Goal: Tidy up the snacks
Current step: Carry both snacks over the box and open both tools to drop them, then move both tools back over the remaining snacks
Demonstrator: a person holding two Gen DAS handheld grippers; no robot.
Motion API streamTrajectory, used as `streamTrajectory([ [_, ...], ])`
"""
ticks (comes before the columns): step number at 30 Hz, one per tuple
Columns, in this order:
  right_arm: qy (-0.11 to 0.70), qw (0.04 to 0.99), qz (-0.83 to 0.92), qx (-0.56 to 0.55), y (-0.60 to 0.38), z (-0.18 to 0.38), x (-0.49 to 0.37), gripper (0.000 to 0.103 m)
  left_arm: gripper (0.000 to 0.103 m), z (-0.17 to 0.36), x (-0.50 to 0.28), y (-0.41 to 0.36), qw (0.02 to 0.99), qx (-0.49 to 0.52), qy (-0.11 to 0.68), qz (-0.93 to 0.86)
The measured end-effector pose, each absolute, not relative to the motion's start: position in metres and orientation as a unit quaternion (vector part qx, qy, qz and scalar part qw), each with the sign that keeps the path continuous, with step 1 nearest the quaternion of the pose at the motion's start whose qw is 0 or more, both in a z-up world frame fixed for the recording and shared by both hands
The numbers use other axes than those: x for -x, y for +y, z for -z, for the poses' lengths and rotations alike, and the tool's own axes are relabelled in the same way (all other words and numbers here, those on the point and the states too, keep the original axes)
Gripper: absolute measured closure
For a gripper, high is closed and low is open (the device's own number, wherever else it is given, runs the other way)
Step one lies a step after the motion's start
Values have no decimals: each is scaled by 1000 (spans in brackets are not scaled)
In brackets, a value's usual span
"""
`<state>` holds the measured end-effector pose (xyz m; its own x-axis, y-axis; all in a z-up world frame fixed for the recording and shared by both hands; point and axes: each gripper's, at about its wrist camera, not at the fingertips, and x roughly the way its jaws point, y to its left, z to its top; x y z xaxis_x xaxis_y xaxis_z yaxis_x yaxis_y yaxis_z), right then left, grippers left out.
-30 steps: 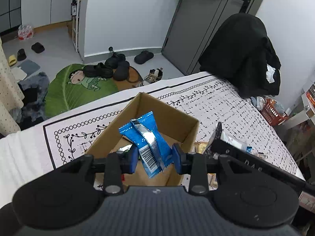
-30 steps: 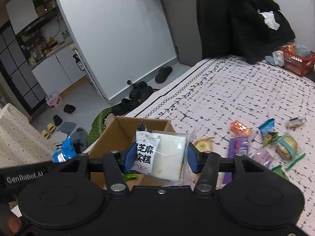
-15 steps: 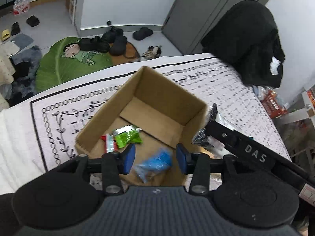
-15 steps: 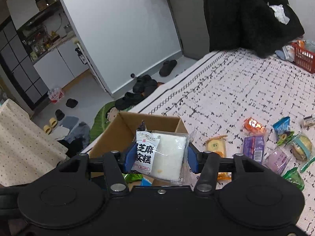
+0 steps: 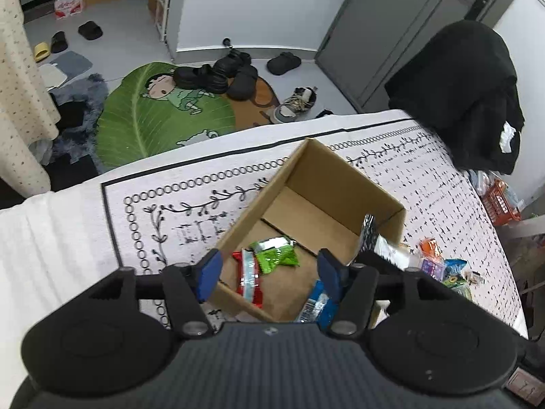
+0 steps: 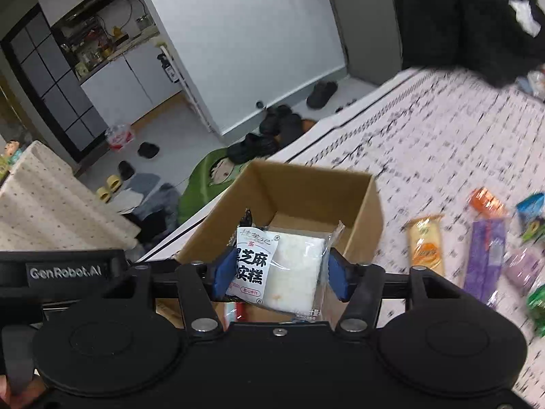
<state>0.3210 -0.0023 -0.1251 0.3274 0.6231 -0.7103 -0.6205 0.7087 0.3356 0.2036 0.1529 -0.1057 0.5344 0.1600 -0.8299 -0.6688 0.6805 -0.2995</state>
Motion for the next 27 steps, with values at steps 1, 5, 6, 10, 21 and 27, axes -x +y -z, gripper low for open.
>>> streamTrajectory([
  [1,445,810,-382,-10,-4,125,-323,42,31,104,-202,154,819,312,410,-254],
  [5,444,813,-376,-30,-18,119,-324,38,22,93,-196,151,826,297,402,-262],
  [6,443,813,-376,-34,-22,118,-324,37,21,92,-195,150,827,296,399,-262],
  [10,437,820,-366,-47,-39,112,-324,36,13,84,-190,141,834,293,387,-262],
  [21,421,838,-343,-57,-94,93,-315,21,0,69,-186,96,852,266,375,-250],
  [27,419,847,-319,-64,-125,93,-314,14,0,68,-181,72,857,267,366,-244],
])
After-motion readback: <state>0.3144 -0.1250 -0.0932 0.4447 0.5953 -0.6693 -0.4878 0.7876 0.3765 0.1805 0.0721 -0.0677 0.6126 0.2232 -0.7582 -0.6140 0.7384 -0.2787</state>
